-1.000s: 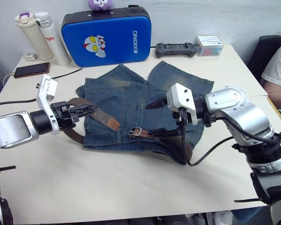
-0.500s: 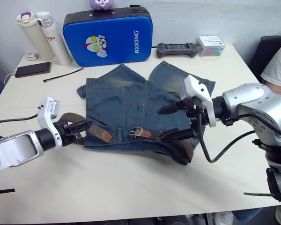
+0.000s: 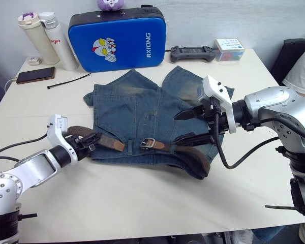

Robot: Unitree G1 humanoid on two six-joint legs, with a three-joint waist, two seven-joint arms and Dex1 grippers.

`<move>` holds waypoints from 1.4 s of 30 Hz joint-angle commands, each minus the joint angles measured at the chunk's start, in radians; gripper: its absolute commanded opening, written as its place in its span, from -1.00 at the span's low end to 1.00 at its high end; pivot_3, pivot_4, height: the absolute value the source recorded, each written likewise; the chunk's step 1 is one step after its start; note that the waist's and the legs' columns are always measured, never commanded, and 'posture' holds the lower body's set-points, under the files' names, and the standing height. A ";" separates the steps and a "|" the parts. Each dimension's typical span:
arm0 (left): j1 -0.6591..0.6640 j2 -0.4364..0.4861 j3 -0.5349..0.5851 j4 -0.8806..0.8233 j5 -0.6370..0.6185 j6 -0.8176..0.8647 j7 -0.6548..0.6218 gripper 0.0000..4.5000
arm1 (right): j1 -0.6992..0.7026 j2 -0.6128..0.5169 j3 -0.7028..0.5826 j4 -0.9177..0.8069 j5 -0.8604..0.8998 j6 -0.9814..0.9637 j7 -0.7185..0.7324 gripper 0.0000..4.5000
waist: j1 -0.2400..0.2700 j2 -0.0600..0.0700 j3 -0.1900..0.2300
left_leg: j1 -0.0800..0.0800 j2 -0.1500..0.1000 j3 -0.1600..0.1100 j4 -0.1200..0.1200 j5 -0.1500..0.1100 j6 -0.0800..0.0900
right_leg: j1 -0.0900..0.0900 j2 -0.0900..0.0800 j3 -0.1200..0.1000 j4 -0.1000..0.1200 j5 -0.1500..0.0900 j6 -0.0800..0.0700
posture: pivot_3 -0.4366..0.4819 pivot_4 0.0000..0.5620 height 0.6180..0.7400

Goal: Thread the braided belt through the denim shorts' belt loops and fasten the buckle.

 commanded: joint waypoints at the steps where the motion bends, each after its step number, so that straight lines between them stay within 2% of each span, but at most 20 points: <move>1: -0.005 -0.039 -0.033 -0.048 0.012 -0.027 0.035 -1.00 | -0.031 0.003 -0.020 0.013 -0.029 -0.034 -0.033 0.98 | 0.002 0.000 0.000 | 0.000 0.000 0.000 0.000 0.000 0.000 | 0.000 0.000 0.000 0.000 0.000 0.000 | -0.05 -0.47 1.00; 10: 0.037 -0.098 -0.089 -0.052 0.002 -0.044 0.184 -1.00 | -0.034 0.005 -0.015 0.036 -0.078 -0.070 -0.064 0.98 | 0.009 0.000 0.000 | 0.000 0.000 0.000 0.000 0.000 0.000 | 0.000 0.000 0.000 0.000 0.000 0.000 | -0.05 -0.47 1.00; 19: -0.035 -0.289 -0.197 -0.020 0.037 -0.100 0.310 -1.00 | -0.014 0.004 -0.010 -0.003 -0.075 -0.079 -0.067 0.98 | 0.024 -0.001 0.000 | 0.000 0.000 0.001 0.002 0.000 0.000 | 0.001 0.000 0.000 0.000 0.001 0.001 | -0.05 -0.47 1.00; 25: -0.059 -0.311 -0.226 -0.004 0.040 -0.075 0.314 -1.00 | 0.085 -0.017 0.071 -0.100 -0.185 -0.294 -0.020 0.98 | 0.023 -0.001 0.000 | 0.000 0.000 0.001 0.002 0.000 0.000 | 0.001 0.000 0.000 0.000 0.001 0.001 | -0.05 -0.47 1.00; 32: -0.088 -0.236 -0.255 0.008 0.095 0.004 0.205 -1.00 | 0.126 -0.011 0.117 -0.091 -0.289 -0.407 -0.025 0.98 | 0.023 -0.001 0.000 | 0.000 0.000 0.001 0.002 0.000 0.000 | 0.001 0.001 0.000 0.000 0.001 0.001 | -0.05 -0.47 1.00; 38: -0.177 -0.151 -0.298 0.056 0.195 0.109 -0.004 -1.00 | 0.171 0.009 0.170 -0.063 -0.391 -0.503 -0.031 0.98 | 0.023 -0.001 0.000 | 0.000 0.000 0.001 0.002 0.000 0.000 | 0.001 0.001 0.000 -0.001 0.001 0.001 | -0.05 -0.47 1.00; 42: -0.229 -0.142 -0.308 0.106 0.256 0.153 -0.086 -1.00 | 0.208 0.032 0.221 -0.054 -0.476 -0.583 -0.046 0.98 | 0.022 -0.001 0.000 | 0.000 0.000 0.001 0.002 0.000 0.000 | 0.001 0.001 0.000 0.000 0.001 0.001 | -0.05 -0.47 1.00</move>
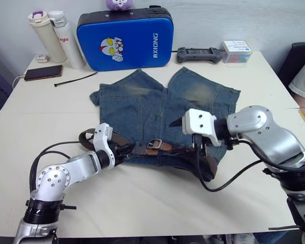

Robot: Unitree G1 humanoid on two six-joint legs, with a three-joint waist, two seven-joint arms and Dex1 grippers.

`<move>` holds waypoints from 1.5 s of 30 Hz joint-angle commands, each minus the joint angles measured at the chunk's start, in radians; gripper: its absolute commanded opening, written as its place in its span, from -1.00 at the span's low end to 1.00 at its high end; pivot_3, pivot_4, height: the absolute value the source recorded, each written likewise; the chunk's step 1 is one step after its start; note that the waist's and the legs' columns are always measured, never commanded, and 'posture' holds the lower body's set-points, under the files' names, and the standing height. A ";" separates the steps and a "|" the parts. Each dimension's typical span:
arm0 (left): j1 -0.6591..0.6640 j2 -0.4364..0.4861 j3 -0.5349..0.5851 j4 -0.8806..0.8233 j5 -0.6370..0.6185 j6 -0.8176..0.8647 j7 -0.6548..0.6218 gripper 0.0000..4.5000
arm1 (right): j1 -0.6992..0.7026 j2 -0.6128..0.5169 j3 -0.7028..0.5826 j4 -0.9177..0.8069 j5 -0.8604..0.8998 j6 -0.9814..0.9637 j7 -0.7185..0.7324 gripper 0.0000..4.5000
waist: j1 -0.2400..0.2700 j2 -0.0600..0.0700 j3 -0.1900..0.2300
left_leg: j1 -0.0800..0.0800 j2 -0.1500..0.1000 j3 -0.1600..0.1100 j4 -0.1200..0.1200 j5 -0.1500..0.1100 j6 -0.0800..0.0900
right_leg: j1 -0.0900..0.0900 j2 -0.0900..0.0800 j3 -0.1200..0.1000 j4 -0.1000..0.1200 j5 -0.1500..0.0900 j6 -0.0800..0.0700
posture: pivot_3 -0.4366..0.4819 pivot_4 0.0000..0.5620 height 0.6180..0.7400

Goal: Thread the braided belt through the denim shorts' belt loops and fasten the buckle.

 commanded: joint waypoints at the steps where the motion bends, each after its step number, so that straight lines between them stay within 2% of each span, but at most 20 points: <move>1: -0.043 -0.008 -0.022 0.019 0.037 0.045 -0.081 -1.00 | 0.023 0.032 0.036 -0.008 -0.077 -0.090 -0.022 0.98 | 0.000 0.000 0.000 | 0.000 0.000 0.000 0.000 0.000 0.000 | 0.000 0.000 0.000 0.000 0.000 0.000 | -0.05 -0.47 1.00; 8: -0.070 -0.045 0.000 0.047 0.077 0.100 -0.134 -1.00 | 0.073 0.110 0.120 0.030 -0.247 -0.291 -0.084 0.98 | -0.001 0.000 0.000 | 0.000 0.000 -0.001 0.001 0.000 0.000 | 0.000 0.000 -0.001 0.000 0.000 0.000 | -0.05 -0.47 1.00; 10: -0.072 -0.051 0.008 0.050 0.090 0.112 -0.145 -1.00 | 0.077 0.127 0.122 0.042 -0.275 -0.331 -0.093 0.75 | -0.002 0.000 0.000 | 0.000 0.000 0.000 0.001 0.000 0.000 | 0.000 0.000 -0.001 0.000 0.000 0.000 | -0.05 -0.47 1.00; 12: -0.077 -0.057 0.020 0.056 0.095 0.126 -0.153 -1.00 | 0.088 0.145 0.122 0.054 -0.298 -0.360 -0.100 0.41 | -0.002 0.000 0.000 | 0.000 0.000 0.000 0.001 0.000 0.000 | 0.000 0.000 -0.001 0.001 0.000 0.000 | -0.05 -0.47 1.00; 16: -0.080 -0.064 0.044 0.063 0.103 0.148 -0.164 -1.00 | 0.102 0.160 0.120 0.079 -0.353 -0.444 -0.119 -0.47 | -0.002 0.000 0.000 | 0.000 0.000 -0.001 0.001 0.000 0.000 | 0.000 0.000 -0.001 0.000 0.000 0.000 | -0.05 -0.47 1.00; 27: -0.073 -0.080 0.079 0.067 0.155 0.177 -0.192 -1.00 | 0.158 0.128 0.089 0.088 -0.354 -0.576 -0.050 -0.47 | -0.004 0.000 0.000 | 0.000 0.000 -0.001 0.001 0.000 0.000 | 0.000 0.000 0.000 0.001 0.000 0.000 | -0.05 -0.47 1.00; 39: -0.093 -0.115 0.099 0.069 0.212 0.215 -0.227 -1.00 | 0.159 0.171 0.086 0.181 -0.425 -0.665 -0.112 -0.47 | -0.003 0.000 0.000 | 0.001 0.000 -0.001 0.001 0.000 0.000 | 0.001 0.000 -0.001 0.001 0.000 0.000 | -0.05 -0.47 1.00; 43: -0.095 -0.123 0.106 0.067 0.225 0.226 -0.233 -1.00 | 0.159 0.179 0.073 0.168 -0.401 -0.662 -0.101 -0.96 | -0.004 0.000 0.000 | 0.001 0.000 -0.001 0.001 0.000 0.000 | 0.001 0.000 -0.001 0.001 0.000 0.000 | -0.05 -0.47 1.00; 45: -0.098 -0.125 0.110 0.066 0.235 0.231 -0.239 -1.00 | 0.159 0.181 0.060 0.147 -0.375 -0.640 -0.083 -0.98 | -0.003 0.000 0.000 | 0.001 0.000 -0.001 0.001 0.000 -0.001 | 0.001 0.001 -0.001 0.001 0.000 0.000 | -0.05 -0.47 1.00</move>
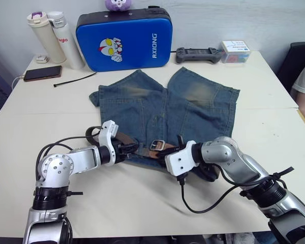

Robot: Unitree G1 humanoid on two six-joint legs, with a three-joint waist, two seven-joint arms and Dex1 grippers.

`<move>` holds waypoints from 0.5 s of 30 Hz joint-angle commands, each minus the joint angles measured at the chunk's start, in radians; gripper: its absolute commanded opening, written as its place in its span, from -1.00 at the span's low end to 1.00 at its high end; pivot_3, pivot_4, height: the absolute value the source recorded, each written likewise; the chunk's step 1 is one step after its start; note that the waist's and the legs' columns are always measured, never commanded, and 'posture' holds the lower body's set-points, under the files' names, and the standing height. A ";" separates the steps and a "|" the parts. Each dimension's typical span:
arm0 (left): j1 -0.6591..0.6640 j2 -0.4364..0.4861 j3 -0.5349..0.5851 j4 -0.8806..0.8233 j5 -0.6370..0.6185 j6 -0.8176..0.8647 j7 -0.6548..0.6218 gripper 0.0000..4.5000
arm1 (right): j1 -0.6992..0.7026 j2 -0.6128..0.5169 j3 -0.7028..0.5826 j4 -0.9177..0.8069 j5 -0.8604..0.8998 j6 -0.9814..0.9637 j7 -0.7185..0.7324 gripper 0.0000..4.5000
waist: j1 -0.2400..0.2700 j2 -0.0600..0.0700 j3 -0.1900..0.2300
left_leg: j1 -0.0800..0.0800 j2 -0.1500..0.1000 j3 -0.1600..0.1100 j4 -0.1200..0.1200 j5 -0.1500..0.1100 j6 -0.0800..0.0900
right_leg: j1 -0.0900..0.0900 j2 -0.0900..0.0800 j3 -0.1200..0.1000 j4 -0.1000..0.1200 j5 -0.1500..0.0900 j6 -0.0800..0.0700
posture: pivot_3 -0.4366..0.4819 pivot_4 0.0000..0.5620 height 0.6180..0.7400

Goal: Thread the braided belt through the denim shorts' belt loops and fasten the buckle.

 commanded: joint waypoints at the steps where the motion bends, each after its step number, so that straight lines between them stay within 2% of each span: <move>1: -0.011 -0.007 0.004 -0.010 0.015 0.019 -0.030 -1.00 | -0.012 0.007 -0.036 -0.054 0.047 0.024 0.029 -0.98 | 0.001 0.000 0.000 | 0.000 0.000 0.000 0.000 0.000 0.000 | 0.000 0.000 0.000 0.000 0.000 0.000 | -0.05 -0.47 1.00; 5: -0.018 0.006 -0.002 -0.019 0.045 0.022 -0.076 -1.00 | -0.010 0.012 -0.054 -0.085 0.091 0.092 0.060 -0.98 | 0.001 0.000 0.000 | 0.000 0.000 0.000 0.000 0.000 0.000 | 0.000 0.000 0.000 0.000 0.000 0.000 | -0.05 -0.47 1.00; 7: -0.022 0.003 0.012 -0.026 0.050 0.015 -0.090 -0.61 | -0.017 0.021 -0.065 -0.105 0.123 0.152 0.075 -1.00 | 0.000 0.000 0.000 | 0.000 0.000 0.000 0.000 0.000 0.000 | 0.000 0.000 0.000 0.000 0.000 0.000 | -0.05 -0.47 1.00; 11: -0.037 0.047 0.027 -0.064 0.055 0.020 -0.150 -0.06 | -0.056 0.053 -0.084 -0.135 0.177 0.284 0.094 -1.00 | -0.002 0.000 0.000 | 0.000 0.000 0.000 0.000 0.000 0.000 | 0.000 0.000 0.000 0.000 0.000 0.000 | -0.05 -0.47 1.00; 14: -0.026 0.127 0.059 -0.112 0.015 0.050 -0.236 0.59 | -0.090 0.054 -0.080 -0.136 0.165 0.302 0.098 -1.00 | -0.010 0.000 0.000 | 0.000 0.001 0.000 -0.001 0.000 0.000 | -0.001 0.001 0.000 0.000 0.000 0.000 | -0.05 -0.47 1.00; 15: -0.011 0.163 0.081 -0.124 -0.005 0.060 -0.275 0.74 | -0.101 0.048 -0.075 -0.130 0.153 0.292 0.100 -1.00 | -0.013 0.000 0.000 | 0.000 0.001 0.000 -0.002 0.000 -0.001 | -0.001 0.001 0.000 0.000 0.000 0.000 | -0.05 -0.47 1.00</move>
